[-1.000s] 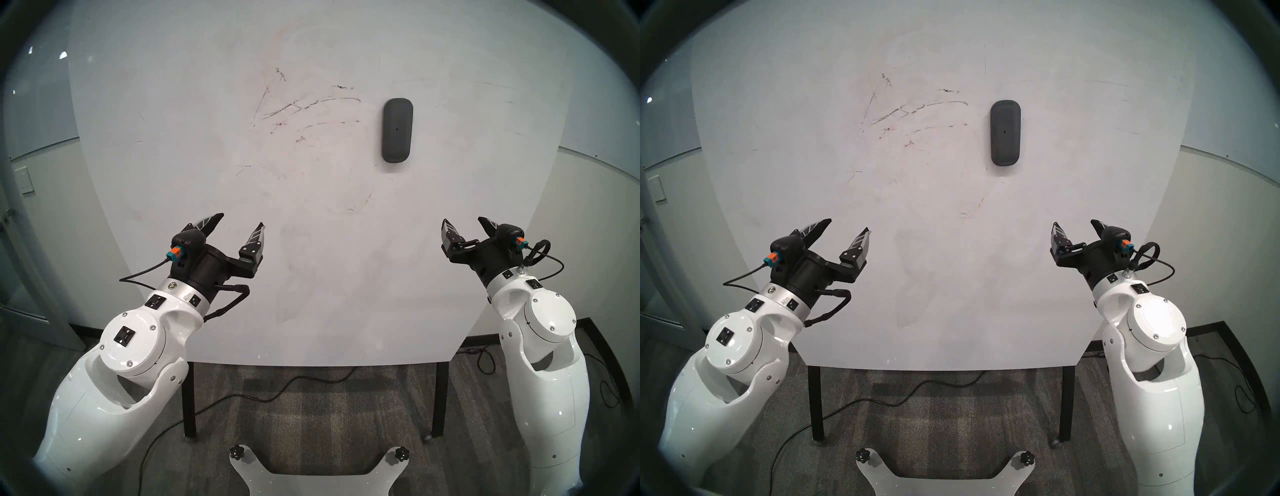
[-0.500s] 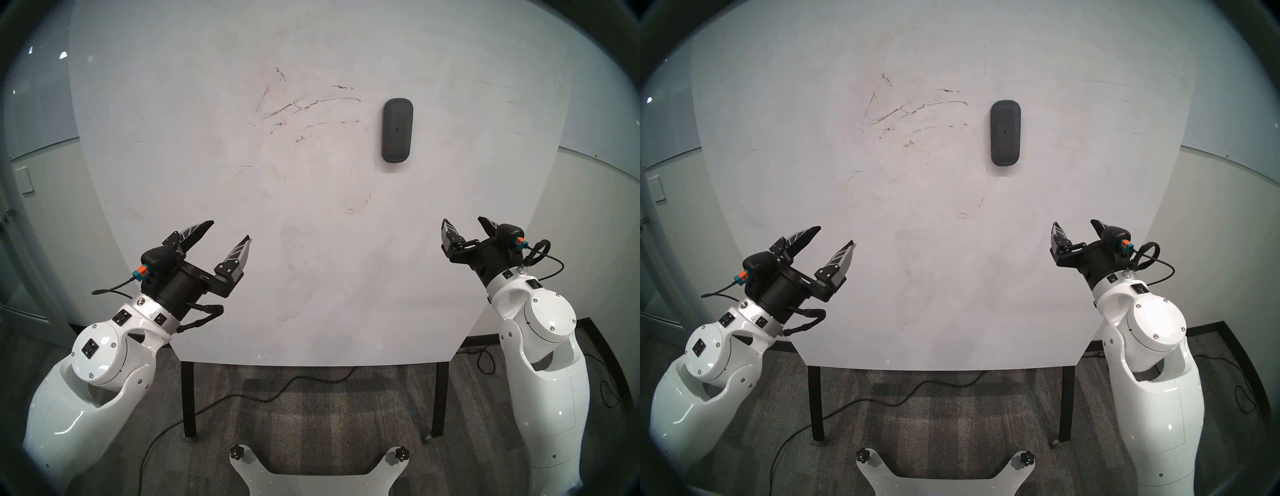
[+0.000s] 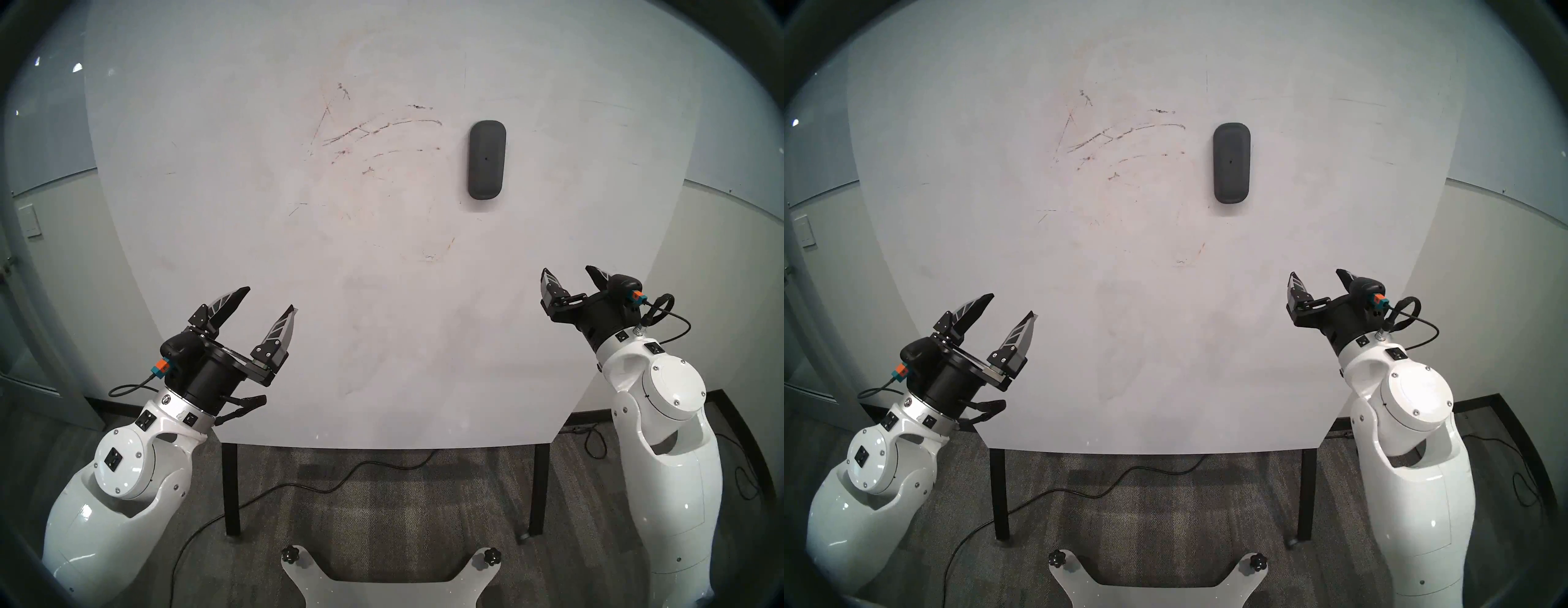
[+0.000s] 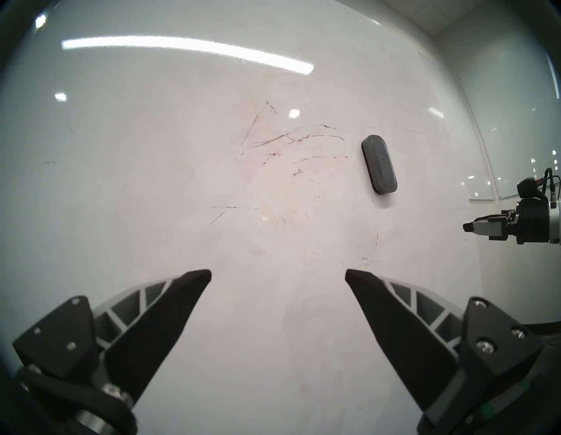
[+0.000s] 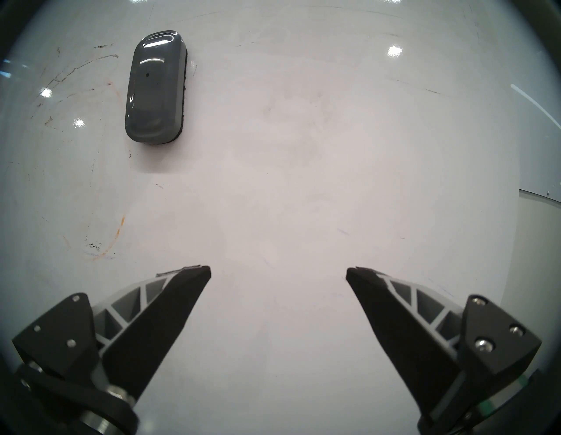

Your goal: Erase all marks on the whiteboard with the eraser

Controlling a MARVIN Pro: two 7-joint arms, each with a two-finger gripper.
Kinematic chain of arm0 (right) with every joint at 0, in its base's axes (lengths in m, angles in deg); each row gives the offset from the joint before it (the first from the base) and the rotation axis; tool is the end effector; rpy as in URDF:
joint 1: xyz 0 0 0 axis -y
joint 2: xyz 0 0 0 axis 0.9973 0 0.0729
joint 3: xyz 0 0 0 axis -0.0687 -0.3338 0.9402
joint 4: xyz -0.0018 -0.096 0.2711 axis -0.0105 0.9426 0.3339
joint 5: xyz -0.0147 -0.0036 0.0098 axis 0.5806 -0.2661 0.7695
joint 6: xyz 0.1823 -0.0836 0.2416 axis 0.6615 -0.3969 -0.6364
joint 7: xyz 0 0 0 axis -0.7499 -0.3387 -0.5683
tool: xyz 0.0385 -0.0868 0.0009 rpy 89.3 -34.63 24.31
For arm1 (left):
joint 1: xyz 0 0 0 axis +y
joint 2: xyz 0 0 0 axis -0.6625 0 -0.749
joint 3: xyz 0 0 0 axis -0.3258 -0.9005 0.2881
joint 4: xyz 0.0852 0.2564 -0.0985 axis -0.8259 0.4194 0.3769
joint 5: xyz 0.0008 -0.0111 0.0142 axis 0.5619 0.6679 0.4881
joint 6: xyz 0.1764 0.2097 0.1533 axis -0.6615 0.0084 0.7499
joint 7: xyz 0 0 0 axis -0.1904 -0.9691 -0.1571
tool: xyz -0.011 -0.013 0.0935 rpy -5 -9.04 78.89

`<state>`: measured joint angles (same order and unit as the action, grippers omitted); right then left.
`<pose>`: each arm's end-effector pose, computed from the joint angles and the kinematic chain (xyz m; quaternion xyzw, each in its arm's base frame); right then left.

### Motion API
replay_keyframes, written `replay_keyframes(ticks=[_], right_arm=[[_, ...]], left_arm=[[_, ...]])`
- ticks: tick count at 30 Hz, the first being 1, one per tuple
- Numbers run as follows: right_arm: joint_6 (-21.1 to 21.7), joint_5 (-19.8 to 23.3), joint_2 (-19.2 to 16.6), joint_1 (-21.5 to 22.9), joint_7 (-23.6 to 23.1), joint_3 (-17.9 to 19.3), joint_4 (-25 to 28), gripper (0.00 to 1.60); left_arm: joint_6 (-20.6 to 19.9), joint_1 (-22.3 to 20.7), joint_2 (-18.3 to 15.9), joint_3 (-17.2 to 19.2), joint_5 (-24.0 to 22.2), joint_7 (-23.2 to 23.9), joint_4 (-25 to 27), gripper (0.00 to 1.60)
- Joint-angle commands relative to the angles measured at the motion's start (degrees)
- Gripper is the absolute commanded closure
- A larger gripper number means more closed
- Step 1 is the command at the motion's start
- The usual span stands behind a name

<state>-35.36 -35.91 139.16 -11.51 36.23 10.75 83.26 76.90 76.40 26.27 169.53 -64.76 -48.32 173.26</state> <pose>0.3650 -0.0883 -0.1242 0.6385 0.0634 0.7668 0.0183 0.2950 0.0623 -0.1768 0.5386 -0.1541 0.8189 0.1248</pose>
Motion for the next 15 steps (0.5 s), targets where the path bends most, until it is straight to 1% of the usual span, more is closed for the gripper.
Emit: replay_keyframes(ticks=[1,15], right_arm=[[-0.5,-0.1,-0.1,0.4,-0.1,-0.1,1.3,0.0],[-0.5,-0.1,0.0,0.4,-0.1,-0.1,1.3,0.0]], left_arm=[[1.2,-0.6,1.1,0.3,0.9,-1.2,0.8,0.0],[1.2,-0.6,1.3,0.2,1.4,-1.5,0.8,0.0]])
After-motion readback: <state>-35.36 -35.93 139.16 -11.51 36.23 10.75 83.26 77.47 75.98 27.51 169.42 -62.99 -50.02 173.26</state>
